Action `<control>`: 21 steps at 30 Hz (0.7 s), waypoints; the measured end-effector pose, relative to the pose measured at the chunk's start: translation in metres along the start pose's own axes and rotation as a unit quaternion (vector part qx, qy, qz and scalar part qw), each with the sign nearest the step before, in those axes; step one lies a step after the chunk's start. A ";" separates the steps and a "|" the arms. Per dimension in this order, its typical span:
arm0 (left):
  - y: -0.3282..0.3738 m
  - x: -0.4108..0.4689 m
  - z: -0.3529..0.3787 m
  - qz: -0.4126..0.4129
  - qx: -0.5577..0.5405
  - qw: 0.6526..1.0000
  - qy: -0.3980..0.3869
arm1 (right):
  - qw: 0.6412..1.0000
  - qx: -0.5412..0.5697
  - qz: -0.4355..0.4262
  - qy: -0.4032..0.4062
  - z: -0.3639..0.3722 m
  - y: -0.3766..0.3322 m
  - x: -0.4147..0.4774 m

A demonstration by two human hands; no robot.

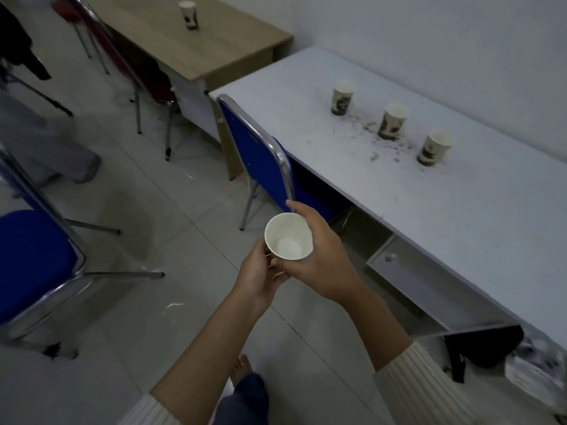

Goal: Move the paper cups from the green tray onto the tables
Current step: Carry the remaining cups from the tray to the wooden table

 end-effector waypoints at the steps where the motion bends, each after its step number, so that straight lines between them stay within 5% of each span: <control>1: 0.015 0.012 -0.009 0.001 -0.001 1.000 0.003 | 1.000 0.003 0.000 -0.001 0.008 -0.008 0.018; 21: 0.253 0.259 -0.144 0.040 -0.077 0.991 0.098 | 0.996 0.014 -0.068 -0.064 0.148 -0.120 0.361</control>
Point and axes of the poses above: each hand's wrist, its own x-axis towards the middle knuckle, its own z-axis out of the palm, y = z × x, the point moved 10 cm from there along x, towards the middle knuckle, and after that the axes turned 8 degrees about z, right-handed, at the moved point
